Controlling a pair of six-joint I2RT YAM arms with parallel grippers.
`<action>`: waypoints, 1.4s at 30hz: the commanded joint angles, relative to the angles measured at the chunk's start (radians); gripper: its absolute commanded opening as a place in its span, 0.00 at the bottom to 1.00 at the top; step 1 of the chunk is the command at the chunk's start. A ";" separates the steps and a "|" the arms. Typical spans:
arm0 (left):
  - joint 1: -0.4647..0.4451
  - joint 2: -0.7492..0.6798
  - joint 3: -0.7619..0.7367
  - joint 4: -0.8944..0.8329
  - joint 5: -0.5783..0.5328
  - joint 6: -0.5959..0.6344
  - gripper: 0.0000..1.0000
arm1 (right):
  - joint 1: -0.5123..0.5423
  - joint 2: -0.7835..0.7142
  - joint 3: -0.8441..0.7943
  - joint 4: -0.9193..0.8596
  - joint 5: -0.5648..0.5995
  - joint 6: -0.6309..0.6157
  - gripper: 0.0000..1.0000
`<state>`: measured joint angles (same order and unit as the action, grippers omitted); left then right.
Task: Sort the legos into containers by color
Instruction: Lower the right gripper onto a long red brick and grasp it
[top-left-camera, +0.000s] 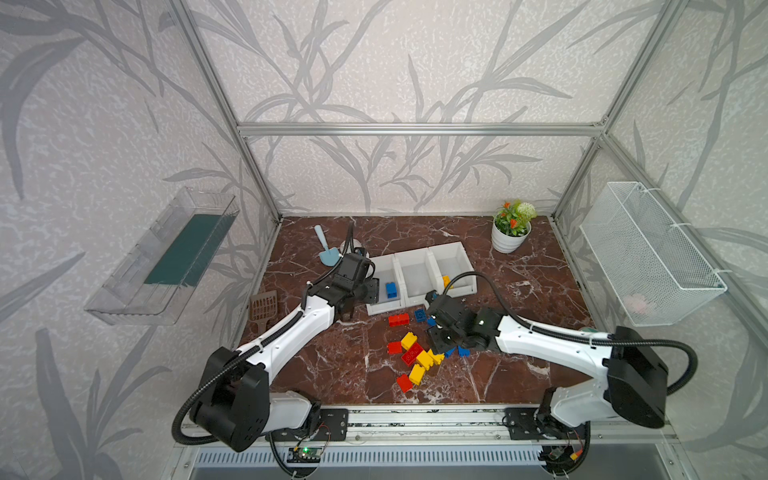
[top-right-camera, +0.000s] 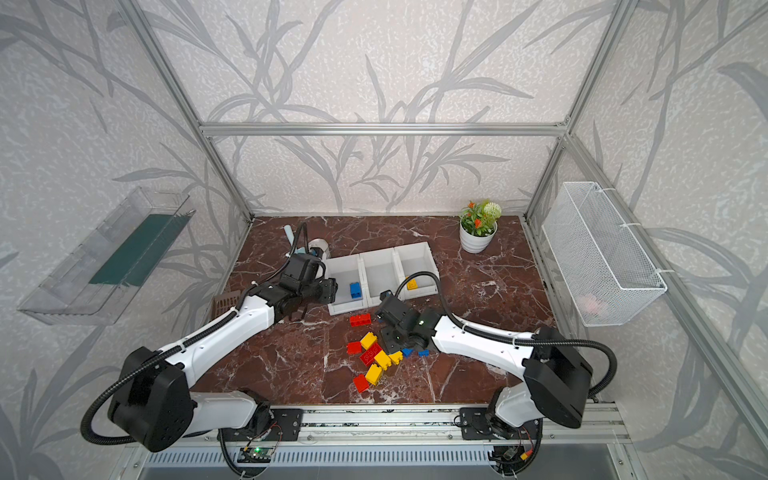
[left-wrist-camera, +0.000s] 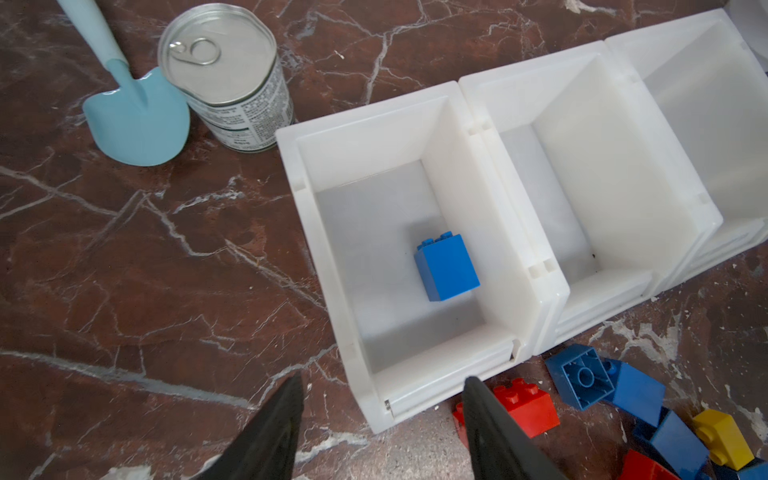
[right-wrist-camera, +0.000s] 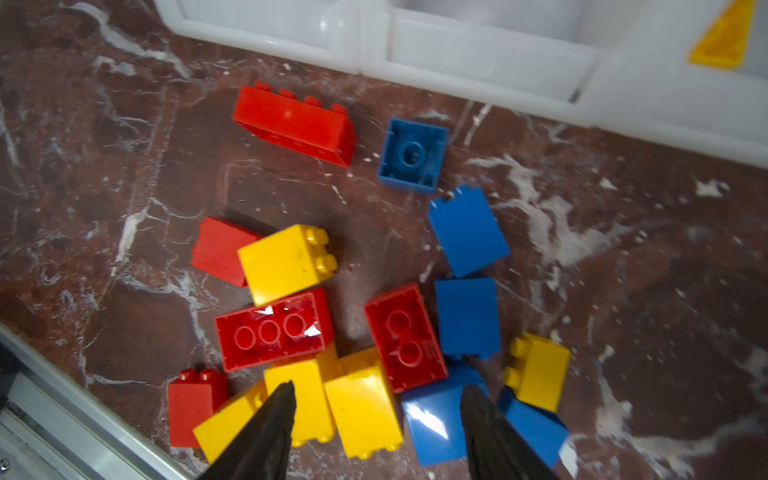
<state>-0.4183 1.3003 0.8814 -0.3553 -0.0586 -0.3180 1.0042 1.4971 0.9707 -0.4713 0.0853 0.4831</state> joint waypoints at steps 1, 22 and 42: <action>0.023 -0.060 -0.032 0.006 -0.029 -0.032 0.64 | 0.049 0.074 0.063 -0.001 -0.047 -0.068 0.67; 0.058 -0.147 -0.121 0.015 -0.010 -0.081 0.65 | 0.107 0.334 0.230 -0.123 -0.056 -0.141 0.77; 0.059 -0.138 -0.121 0.023 0.008 -0.085 0.65 | 0.116 0.346 0.240 -0.120 -0.054 -0.136 0.64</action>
<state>-0.3641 1.1790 0.7673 -0.3428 -0.0528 -0.3893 1.1103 1.8526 1.1847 -0.5602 0.0181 0.3462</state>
